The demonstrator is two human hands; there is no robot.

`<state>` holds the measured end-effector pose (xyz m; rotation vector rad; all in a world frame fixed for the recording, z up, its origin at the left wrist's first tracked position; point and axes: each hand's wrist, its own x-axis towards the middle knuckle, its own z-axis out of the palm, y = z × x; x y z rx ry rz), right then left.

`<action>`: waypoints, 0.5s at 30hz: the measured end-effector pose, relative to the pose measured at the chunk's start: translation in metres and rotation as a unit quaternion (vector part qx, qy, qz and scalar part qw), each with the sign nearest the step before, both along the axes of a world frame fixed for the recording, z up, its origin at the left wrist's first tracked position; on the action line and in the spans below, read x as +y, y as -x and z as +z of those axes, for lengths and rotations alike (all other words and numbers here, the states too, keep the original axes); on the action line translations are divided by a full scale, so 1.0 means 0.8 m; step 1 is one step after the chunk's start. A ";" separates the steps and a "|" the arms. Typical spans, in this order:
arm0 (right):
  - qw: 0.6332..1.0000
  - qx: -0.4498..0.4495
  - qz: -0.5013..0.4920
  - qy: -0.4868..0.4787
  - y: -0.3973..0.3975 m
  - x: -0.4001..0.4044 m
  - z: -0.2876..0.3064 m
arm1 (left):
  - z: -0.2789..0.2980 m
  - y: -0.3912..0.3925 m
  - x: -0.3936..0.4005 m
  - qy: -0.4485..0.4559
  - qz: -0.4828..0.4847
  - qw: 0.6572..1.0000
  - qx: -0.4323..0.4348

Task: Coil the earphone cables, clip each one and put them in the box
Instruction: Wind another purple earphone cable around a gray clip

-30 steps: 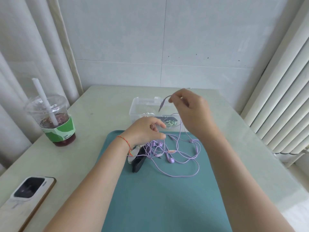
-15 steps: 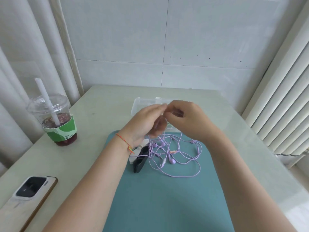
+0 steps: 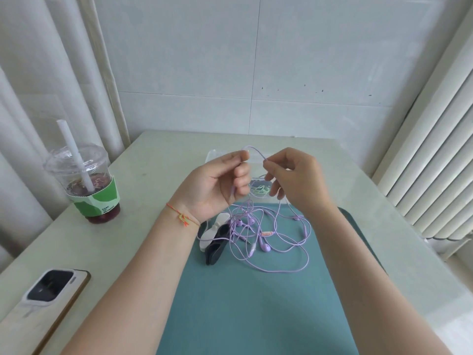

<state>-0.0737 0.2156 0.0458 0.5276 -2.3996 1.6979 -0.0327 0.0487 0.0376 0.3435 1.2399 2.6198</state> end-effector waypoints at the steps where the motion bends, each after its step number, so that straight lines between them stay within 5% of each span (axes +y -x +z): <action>1: 1.000 0.005 -0.005 -0.027 -0.001 -0.003 -0.003 | 0.001 -0.001 0.003 -0.004 -0.011 1.000 0.001; 6: 0.969 0.002 0.066 -0.240 -0.021 -0.023 -0.008 | 0.003 0.002 0.013 -0.070 0.069 0.995 -0.027; 15: 0.945 0.042 0.122 -0.300 -0.034 -0.020 0.003 | -0.015 0.015 0.001 -0.002 0.255 0.967 0.009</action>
